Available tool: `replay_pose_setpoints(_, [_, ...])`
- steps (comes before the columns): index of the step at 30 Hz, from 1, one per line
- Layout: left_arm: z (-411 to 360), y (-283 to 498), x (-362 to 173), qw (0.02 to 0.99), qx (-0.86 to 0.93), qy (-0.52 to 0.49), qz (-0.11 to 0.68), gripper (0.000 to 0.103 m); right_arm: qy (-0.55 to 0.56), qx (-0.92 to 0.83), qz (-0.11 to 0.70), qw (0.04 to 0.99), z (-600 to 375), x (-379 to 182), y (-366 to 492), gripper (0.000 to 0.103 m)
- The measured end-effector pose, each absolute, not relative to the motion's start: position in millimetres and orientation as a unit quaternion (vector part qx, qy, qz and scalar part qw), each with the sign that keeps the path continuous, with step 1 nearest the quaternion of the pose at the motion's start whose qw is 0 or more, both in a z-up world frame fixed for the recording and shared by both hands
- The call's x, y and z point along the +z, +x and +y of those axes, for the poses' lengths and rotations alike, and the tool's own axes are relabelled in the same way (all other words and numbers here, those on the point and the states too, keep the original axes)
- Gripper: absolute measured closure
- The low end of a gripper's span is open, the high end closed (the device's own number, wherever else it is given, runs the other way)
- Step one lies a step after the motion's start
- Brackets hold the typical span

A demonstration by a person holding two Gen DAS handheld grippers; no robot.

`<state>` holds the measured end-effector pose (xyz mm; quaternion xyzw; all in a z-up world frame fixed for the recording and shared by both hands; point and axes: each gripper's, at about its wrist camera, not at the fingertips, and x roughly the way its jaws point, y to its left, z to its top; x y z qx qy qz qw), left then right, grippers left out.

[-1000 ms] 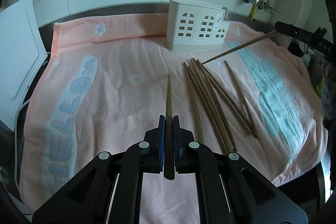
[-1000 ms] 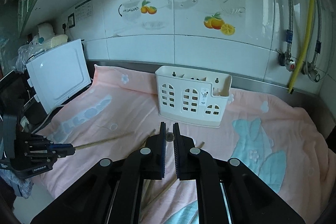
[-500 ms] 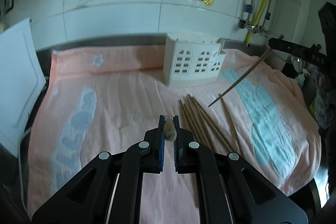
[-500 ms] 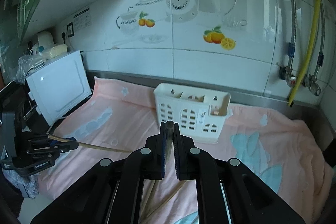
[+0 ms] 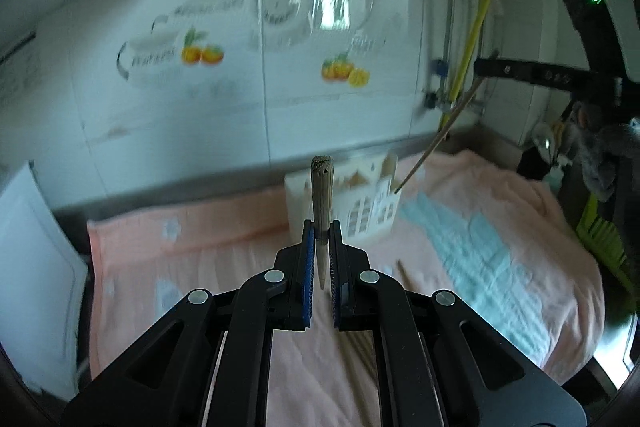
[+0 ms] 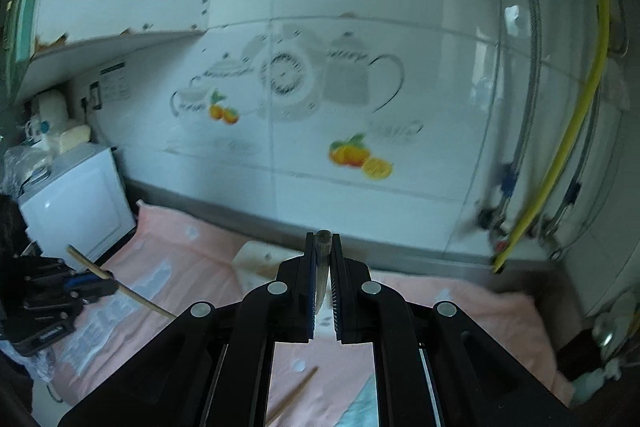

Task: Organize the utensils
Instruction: 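Lift the left tool's chopstick over the white holder while the right tool carries its chopstick there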

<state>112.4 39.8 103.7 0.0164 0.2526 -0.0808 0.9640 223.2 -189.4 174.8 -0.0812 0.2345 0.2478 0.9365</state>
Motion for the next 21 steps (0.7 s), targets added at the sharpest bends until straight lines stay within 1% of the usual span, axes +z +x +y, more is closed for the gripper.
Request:
replay_pose_setpoints(5, [32.2,136.2,138.9,0.974,-0.071,0.029,0.215,0.097,-0.079,0.221,0.234,0.944,-192.9,182.5,247.4,0.097])
replay_pose_setpoints(12, [26.8,171.6,155.3,0.981,-0.046,0.026,0.188,0.097,-0.070,0.217,0.255,0.940,-184.4,165.7,277.4,0.097])
replay_pose_setpoints(15, [28.3,191.7,151.1,0.980,-0.039,0.014,0.195,0.097,-0.073,0.219,0.265,0.936,-179.0,155.8,283.8,0.097])
replay_pose_setpoints(21, [38.2,234.0,124.6,0.967,-0.054,-0.028,0.249,0.097,-0.081,0.216,0.289,0.929,-171.7,134.8,294.1,0.097])
